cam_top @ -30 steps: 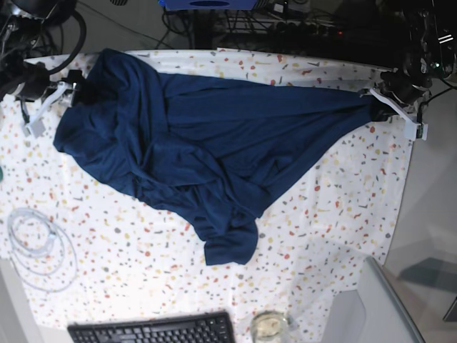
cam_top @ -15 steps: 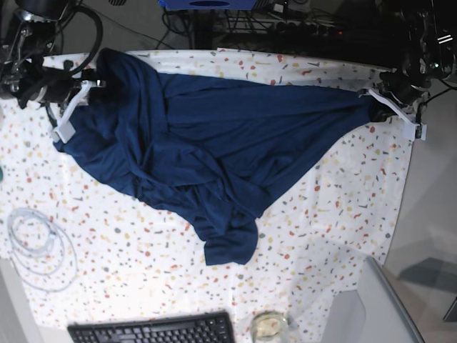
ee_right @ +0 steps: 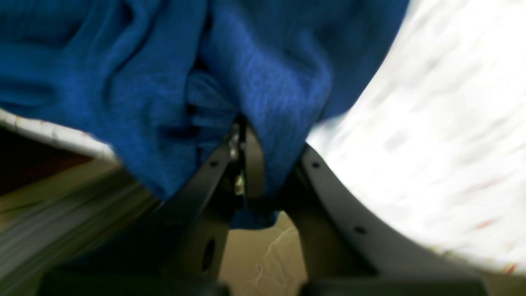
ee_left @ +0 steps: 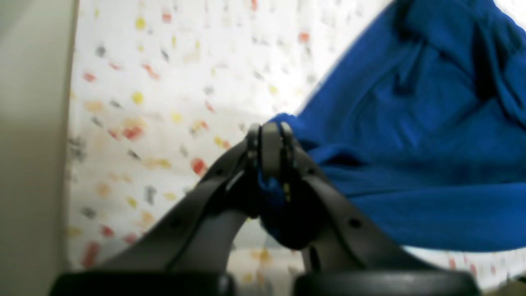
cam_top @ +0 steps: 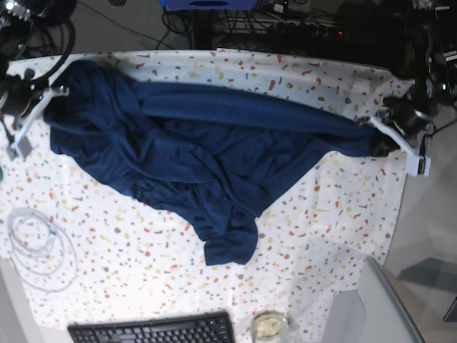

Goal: Layout the t-shirt on the table in an organized manner, then fold the t-shirt properly
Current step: 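Drag the held shirt edge with both grippers to reposition it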

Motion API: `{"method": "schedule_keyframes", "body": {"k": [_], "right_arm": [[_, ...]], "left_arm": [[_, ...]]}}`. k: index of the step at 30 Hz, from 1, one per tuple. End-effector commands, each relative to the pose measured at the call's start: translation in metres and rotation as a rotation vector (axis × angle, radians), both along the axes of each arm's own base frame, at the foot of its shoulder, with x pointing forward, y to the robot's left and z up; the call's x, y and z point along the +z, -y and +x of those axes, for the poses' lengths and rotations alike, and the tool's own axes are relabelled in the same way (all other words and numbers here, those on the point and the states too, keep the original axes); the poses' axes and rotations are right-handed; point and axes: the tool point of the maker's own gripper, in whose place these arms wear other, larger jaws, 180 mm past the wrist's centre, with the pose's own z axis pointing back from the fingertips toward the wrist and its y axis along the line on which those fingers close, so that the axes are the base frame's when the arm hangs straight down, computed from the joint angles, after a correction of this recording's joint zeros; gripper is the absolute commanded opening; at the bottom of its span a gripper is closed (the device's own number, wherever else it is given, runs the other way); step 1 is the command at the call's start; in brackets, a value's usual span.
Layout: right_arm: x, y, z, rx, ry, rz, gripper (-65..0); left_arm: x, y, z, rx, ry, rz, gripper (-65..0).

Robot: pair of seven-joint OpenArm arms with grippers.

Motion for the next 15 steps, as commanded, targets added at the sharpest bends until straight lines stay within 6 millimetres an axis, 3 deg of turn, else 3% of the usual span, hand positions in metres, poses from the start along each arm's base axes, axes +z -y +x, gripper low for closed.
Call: {"method": "schedule_keyframes", "body": {"k": [1,9,13,15], "right_arm": [[0.018,0.009,0.02,-0.03,0.064,-0.014,-64.2],[0.074,0.039,0.099,-0.214,0.189,0.036,-64.4],[0.066,0.041,0.133,-0.245,0.093,0.12,-64.4],[0.052,0.04,0.142,-0.262,0.023,0.173,-64.4]], "left_arm": [[0.025,0.002,0.024,-0.017,0.076,-0.001,-65.0],[0.08,0.052,0.099,-0.144,0.191,-0.019,-65.0],[0.089,0.075,0.131,-0.174,0.194,-0.035,-65.0],[0.079,0.083,0.142,-0.194,0.159,-0.04,-65.0]]}}
